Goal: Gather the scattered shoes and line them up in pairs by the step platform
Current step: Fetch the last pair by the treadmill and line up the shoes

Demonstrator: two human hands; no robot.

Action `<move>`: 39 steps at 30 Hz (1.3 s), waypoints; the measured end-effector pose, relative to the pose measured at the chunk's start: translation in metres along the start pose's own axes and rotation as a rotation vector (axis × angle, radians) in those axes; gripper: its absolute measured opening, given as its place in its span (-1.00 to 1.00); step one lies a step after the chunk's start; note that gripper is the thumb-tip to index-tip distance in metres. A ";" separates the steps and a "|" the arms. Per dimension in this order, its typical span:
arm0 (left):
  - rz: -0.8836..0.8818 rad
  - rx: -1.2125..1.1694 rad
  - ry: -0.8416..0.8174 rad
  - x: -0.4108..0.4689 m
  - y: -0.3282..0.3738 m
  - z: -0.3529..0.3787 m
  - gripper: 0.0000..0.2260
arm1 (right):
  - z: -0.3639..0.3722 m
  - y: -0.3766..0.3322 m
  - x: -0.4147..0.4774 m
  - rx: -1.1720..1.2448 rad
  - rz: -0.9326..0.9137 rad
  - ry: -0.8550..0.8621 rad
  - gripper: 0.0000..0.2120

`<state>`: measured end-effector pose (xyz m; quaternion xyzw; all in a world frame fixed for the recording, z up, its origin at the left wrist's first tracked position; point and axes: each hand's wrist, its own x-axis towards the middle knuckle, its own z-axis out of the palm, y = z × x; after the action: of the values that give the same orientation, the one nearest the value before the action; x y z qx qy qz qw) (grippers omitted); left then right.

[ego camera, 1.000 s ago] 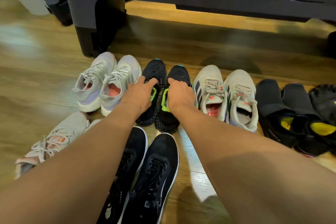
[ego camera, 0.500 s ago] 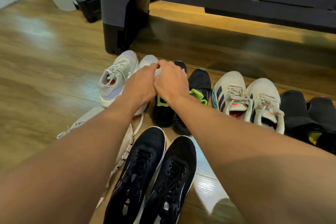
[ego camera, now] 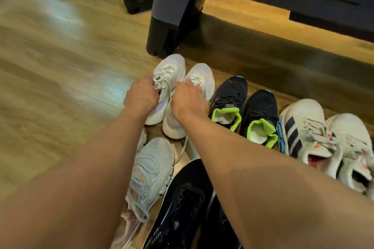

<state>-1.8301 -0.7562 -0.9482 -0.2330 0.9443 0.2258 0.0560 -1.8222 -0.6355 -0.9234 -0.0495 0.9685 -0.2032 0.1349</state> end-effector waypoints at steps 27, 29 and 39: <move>-0.069 0.143 -0.136 -0.160 -0.078 -0.045 -0.56 | 0.028 -0.040 -0.186 0.101 -0.120 -0.338 -0.44; -0.043 0.285 -0.237 -0.176 -0.089 -0.048 -0.55 | 0.037 -0.040 -0.205 0.082 -0.082 -0.376 -0.48; 0.293 0.264 -0.165 -0.182 -0.143 -0.039 -0.58 | 0.085 -0.054 -0.228 0.039 -0.026 -0.140 -0.51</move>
<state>-1.6025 -0.8117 -0.9326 -0.0647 0.9816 0.1241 0.1298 -1.5772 -0.6829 -0.9213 -0.0736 0.9518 -0.2200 0.2008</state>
